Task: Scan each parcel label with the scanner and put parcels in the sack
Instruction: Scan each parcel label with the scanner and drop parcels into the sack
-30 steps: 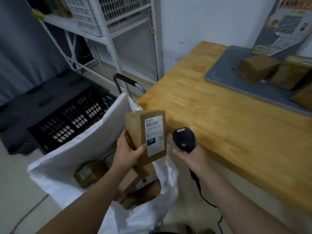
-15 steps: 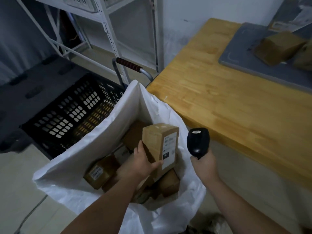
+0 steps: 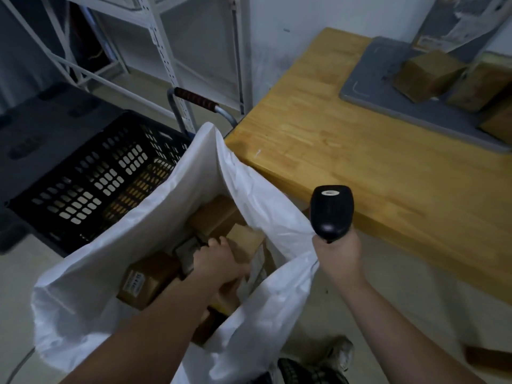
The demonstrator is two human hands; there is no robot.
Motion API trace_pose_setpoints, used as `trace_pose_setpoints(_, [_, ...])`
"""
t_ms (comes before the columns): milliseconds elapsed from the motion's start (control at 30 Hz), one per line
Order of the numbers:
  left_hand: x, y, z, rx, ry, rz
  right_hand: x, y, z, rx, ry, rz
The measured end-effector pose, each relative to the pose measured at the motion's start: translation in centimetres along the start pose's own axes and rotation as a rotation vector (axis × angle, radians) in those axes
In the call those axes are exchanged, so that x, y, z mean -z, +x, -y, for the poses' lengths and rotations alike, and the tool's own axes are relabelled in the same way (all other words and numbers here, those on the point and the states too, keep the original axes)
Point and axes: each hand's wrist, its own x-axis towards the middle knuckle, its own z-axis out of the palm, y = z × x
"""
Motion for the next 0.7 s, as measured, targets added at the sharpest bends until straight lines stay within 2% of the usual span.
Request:
trace_pose_setpoints(67, [0.6, 0.6, -0.2, 0.037, -0.282, 0.021, -0.1, -0.3, -0.6, -0.039, -0.003, 0.025])
trace_pose_setpoints(133, [1.1, 1.2, -0.4, 0.091, -0.547, -0.037, 0.1, -0.4, -1.1, -0.080, 0.015, 0.042])
trace_pose_setpoints(233, [1.0, 2.2, -1.2, 0.193, -0.784, -0.152, 0.1, -0.3, -1.5, -0.053, -0.046, 0.095])
trace_pose_setpoints(300, [0.4, 2.8, -2.1, 0.103, -0.761, -0.097, -0.2, -0.3, -1.7, -0.045, -0.074, 0.117])
trace_pose_setpoints(367, [-0.3, 3.1, -3.0, -0.089, -0.591, 0.105, -0.4, 0.1, -2.0, -0.052, -0.112, 0.129])
trace_pose_setpoints(400, [-0.4, 3.2, -3.3, -0.157, -0.495, 0.137, -0.4, 0.5, -2.1, -0.060, -0.133, 0.137])
trace_pose_setpoints(433, [-0.5, 3.2, -3.6, -0.176, -0.444, 0.112, -0.4, 0.8, -2.4, -0.072, -0.151, 0.144])
trace_pose_setpoints(533, [0.2, 3.4, -4.1, -0.132, -0.434, -0.119, -0.1, 2.1, -2.8, -0.113, -0.198, 0.169])
trace_pose_setpoints(700, [3.8, 1.8, -5.5, -0.244, -0.573, -0.407, 1.1, 3.6, -2.2, -0.083, -0.158, 0.237])
